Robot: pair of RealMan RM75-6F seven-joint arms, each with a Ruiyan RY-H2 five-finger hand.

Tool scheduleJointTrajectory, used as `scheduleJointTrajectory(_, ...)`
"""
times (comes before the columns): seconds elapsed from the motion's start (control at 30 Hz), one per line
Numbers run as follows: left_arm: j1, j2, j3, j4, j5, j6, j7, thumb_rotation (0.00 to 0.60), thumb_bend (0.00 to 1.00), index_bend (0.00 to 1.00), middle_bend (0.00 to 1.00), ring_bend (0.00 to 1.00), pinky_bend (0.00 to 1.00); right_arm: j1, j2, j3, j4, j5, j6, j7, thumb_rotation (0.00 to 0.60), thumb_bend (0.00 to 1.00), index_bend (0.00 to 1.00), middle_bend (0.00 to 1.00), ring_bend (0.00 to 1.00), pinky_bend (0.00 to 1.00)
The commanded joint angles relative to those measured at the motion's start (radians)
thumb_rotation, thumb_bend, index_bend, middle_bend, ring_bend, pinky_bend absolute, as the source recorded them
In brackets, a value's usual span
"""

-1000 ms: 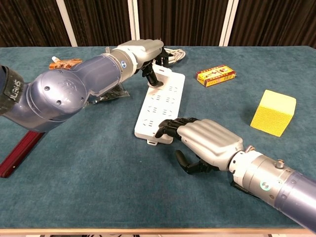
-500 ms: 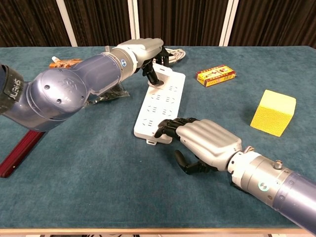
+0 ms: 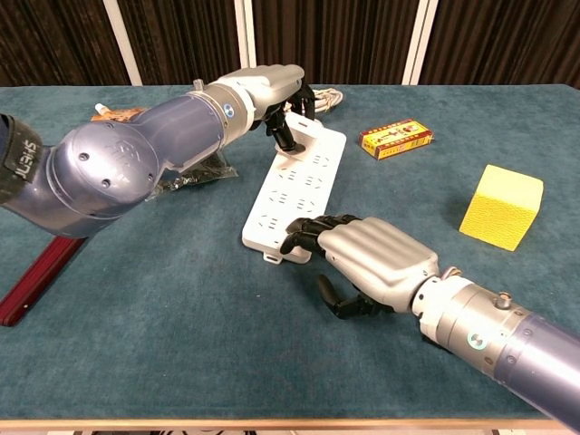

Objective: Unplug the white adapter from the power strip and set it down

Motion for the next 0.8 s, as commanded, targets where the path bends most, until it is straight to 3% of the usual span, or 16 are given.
scheduleJointTrajectory(0.03, 0.0, 0.001, 0.001, -0.001, -0.001, -0.001, -0.001, 0.6, 0.45, 0.79, 0.9, 0.67, 0.77, 0.0, -0.002, 0.0, 0.001, 0.001, -0.001, -0.002, 0.6, 0.76, 0.22, 0.2, 0.16, 0.15)
scheduleJointTrajectory(0.8, 0.016, 0.039, 0.008, -0.051, 0.039, -0.008, -0.065, 0.6, 0.45, 0.79, 0.9, 0.67, 0.77, 0.006, -0.012, 0.002, 0.002, 0.009, -0.005, -0.034, 0.6, 0.76, 0.22, 0.2, 0.16, 0.15)
